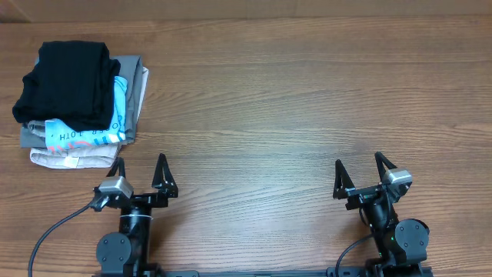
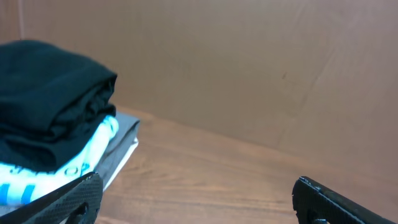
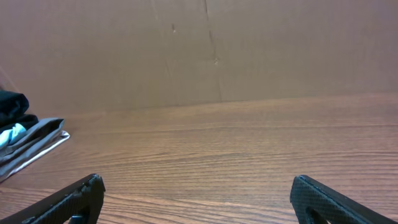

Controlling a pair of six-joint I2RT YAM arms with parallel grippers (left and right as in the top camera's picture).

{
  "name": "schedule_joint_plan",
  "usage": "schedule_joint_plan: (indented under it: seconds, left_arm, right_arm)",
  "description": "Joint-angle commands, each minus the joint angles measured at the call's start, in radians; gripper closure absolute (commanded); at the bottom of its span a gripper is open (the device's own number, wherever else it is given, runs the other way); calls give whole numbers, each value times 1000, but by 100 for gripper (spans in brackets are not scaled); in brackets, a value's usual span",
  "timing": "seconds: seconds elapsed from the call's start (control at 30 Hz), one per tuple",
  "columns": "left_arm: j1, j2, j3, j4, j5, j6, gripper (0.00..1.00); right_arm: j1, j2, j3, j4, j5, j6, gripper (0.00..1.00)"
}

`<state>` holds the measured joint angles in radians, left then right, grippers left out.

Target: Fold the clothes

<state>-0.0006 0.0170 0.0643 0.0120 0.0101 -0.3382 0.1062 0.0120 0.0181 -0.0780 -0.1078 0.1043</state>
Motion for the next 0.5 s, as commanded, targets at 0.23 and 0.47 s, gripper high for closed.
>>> schedule_joint_plan:
  seconds: [0.23, 0.47]
  left_arm:
    - [-7, -14, -59, 0, 41, 199, 0]
    - [-7, -14, -59, -42, 87, 317, 0]
  right_arm:
    - [5, -8, -10, 5, -5, -4, 0]
    - [5, -8, -10, 5, -5, -4, 0]
